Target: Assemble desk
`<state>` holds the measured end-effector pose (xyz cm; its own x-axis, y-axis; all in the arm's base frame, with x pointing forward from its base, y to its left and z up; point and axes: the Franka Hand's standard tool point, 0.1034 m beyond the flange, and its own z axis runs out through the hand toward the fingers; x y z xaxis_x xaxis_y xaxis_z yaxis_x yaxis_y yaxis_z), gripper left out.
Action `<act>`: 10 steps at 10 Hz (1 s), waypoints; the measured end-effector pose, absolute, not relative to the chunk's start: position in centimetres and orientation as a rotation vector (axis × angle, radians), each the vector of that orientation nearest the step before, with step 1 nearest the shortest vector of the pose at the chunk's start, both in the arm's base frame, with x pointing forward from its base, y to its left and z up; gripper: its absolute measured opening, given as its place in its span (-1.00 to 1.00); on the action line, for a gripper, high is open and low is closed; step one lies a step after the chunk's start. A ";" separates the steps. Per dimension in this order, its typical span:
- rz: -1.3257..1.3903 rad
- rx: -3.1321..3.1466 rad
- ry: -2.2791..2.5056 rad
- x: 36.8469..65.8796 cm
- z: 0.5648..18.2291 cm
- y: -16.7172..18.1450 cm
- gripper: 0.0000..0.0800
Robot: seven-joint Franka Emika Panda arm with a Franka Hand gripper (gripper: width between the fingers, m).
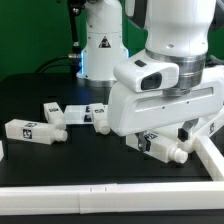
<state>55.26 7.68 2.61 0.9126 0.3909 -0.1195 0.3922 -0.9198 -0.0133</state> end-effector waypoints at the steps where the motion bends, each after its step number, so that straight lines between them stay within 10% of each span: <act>1: -0.193 3.061 0.628 55.2 2.4 7.8 0.62; 8: -0.189 3.057 0.643 54.3 1.2 7.2 0.62; 10: -0.190 3.057 0.643 54.3 1.2 7.2 -0.03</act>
Offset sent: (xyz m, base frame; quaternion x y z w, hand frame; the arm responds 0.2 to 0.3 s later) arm -0.0067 -0.0061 -0.0108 -0.0100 0.0093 -0.0109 0.9998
